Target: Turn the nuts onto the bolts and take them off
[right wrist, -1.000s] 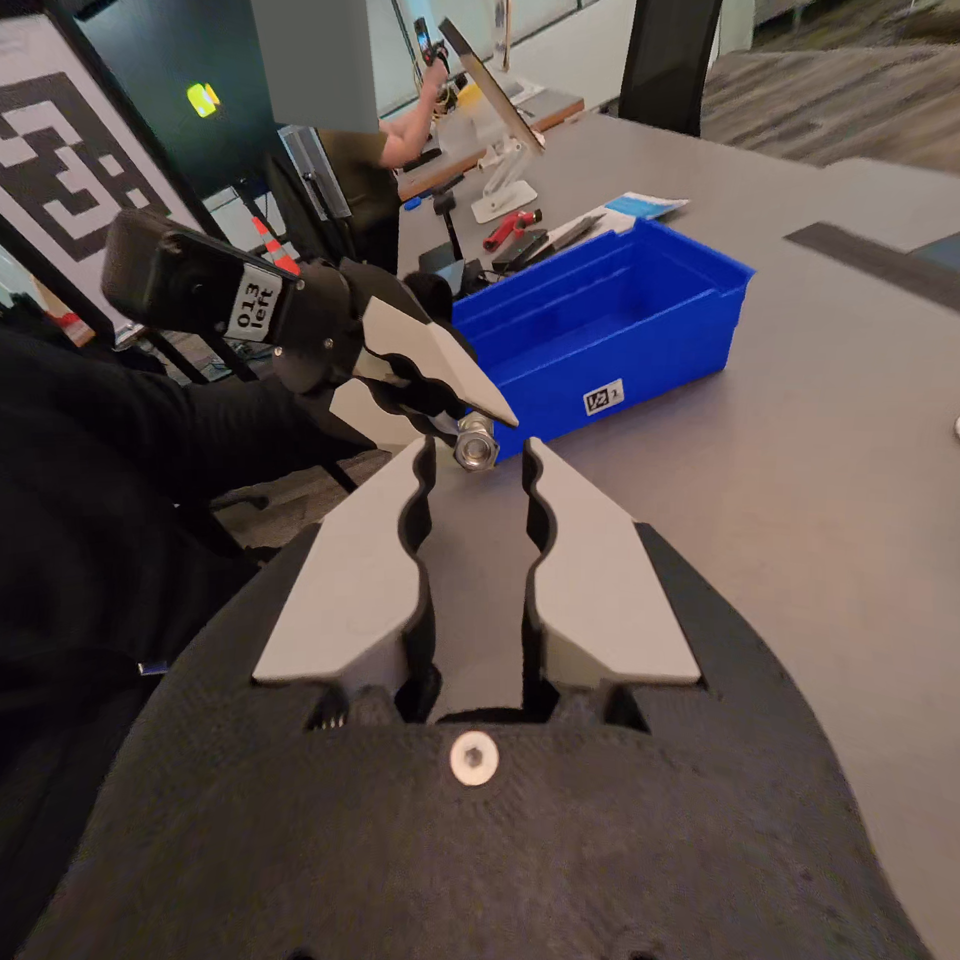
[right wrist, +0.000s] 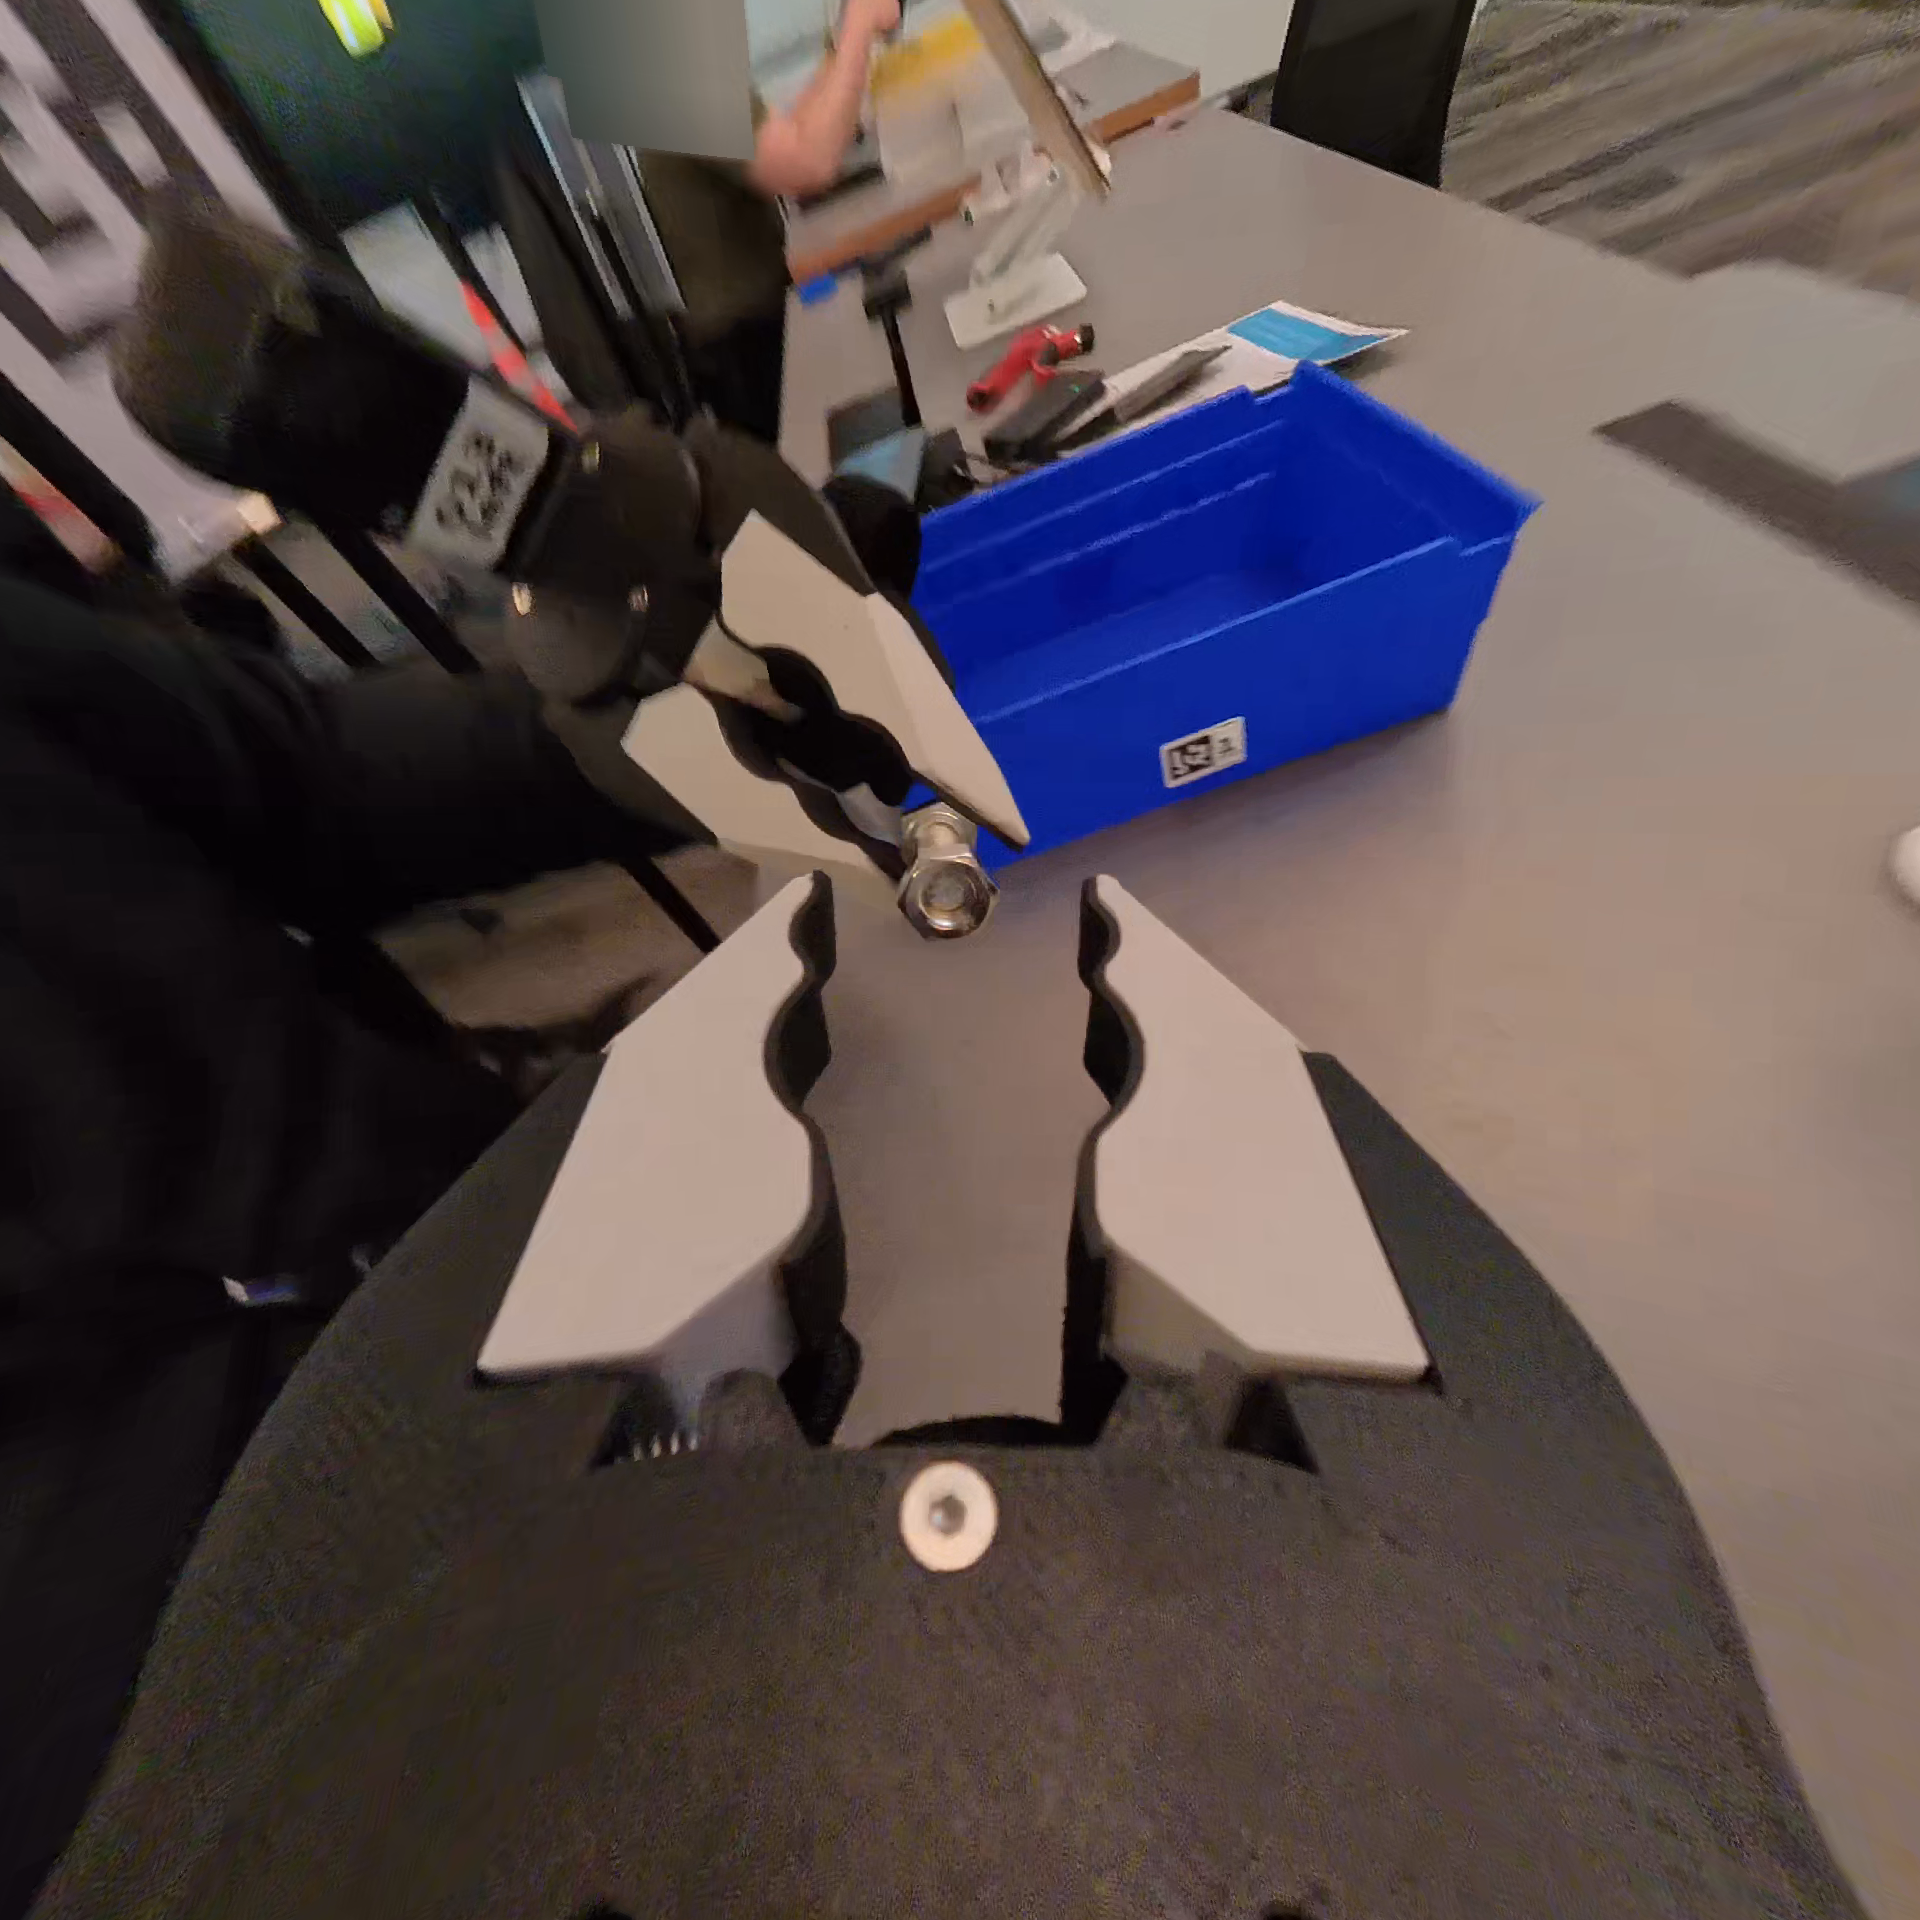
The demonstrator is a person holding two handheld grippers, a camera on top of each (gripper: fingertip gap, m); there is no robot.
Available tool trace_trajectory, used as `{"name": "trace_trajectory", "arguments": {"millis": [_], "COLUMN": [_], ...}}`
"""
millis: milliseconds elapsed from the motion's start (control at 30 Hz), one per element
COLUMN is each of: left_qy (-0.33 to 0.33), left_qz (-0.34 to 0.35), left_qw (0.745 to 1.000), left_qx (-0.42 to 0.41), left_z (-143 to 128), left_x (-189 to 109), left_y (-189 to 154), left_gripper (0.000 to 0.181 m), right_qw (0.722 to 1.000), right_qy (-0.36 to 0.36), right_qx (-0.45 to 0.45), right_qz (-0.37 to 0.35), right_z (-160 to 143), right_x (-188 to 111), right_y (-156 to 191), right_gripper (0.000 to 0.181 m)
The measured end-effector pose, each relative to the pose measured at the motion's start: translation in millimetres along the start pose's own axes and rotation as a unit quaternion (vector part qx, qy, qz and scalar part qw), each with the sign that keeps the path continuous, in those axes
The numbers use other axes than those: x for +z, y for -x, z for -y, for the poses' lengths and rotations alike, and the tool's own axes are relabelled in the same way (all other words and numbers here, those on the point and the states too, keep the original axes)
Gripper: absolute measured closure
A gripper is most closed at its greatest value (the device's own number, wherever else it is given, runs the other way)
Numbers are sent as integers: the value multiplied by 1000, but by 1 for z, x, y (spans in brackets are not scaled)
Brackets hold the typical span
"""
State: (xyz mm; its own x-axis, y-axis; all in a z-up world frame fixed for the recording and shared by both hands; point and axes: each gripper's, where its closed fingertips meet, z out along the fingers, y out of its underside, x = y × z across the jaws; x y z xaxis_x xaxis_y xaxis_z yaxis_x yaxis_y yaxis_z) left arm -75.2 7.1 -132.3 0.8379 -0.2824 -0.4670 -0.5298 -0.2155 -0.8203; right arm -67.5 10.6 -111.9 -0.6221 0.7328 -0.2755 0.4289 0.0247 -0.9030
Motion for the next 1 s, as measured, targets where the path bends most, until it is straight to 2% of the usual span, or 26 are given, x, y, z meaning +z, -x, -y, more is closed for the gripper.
{"name": "trace_trajectory", "arguments": {"millis": [67, 133, 200, 267, 333, 433, 467, 533, 633, 667, 700, 800, 867, 967, 1000], "left_qy": [11, 20, 22, 25, 23, -1, -10, -22, -54, -55, -56, -47, -42, -20, -22], "left_qz": [18, 20, 21, 19, 5, -49, -71, -111, -160, -153, -152, -137, -132, -137, -140], "left_qw": [1000, 999, 999, 999, 999, 999, 996, 989, 968, 967, 966, 972, 974, 976, 975], "left_qx": [21, 32, 42, 43, 36, -17, -43, -99, -186, -195, -199, -186, -181, -170, -172], "left_z": [-1, -1, 0, 1, 2, 7, 8, 8, 9, 7, 6, 4, 1, -8, -7], "left_x": [1, 3, 3, 3, 2, 0, 0, 0, -4, -5, -7, -10, -10, -5, -4], "left_y": [2, 0, -2, -3, -5, -14, -17, -22, -22, -17, -15, -8, -6, -12, -14], "left_gripper": [165, 165, 165, 165, 165, 165, 165, 165, 165, 165, 165, 165, 165, 165, 165], "right_qw": [997, 994, 994, 996, 999, 991, 977, 927, 814, 793, 796, 871, 905, 920, 914], "right_qy": [-24, -32, -40, -40, -18, 57, 88, 153, 209, 227, 227, 183, 186, 188, 203], "right_qx": [64, 92, 86, 72, 21, -124, -195, -335, -524, -541, -532, -404, -294, -139, -98], "right_qz": [33, 55, 55, 47, 40, 8, -11, -65, -142, -164, -178, -209, -247, -313, -338], "right_z": [-1, -4, -4, -3, -4, -8, -10, -11, -3, -2, 1, 9, -6, -47, -67], "right_x": [2, 7, 9, 8, 8, 5, 4, 0, -8, -13, -19, -55, -95, -162, -184], "right_y": [3, 8, 8, 6, 9, 15, 16, 11, 4, 0, -3, -19, -46, -84, -95], "right_gripper": [139, 145, 163, 165, 165, 165, 165, 165, 165, 165, 165, 165, 165, 165, 165]}}
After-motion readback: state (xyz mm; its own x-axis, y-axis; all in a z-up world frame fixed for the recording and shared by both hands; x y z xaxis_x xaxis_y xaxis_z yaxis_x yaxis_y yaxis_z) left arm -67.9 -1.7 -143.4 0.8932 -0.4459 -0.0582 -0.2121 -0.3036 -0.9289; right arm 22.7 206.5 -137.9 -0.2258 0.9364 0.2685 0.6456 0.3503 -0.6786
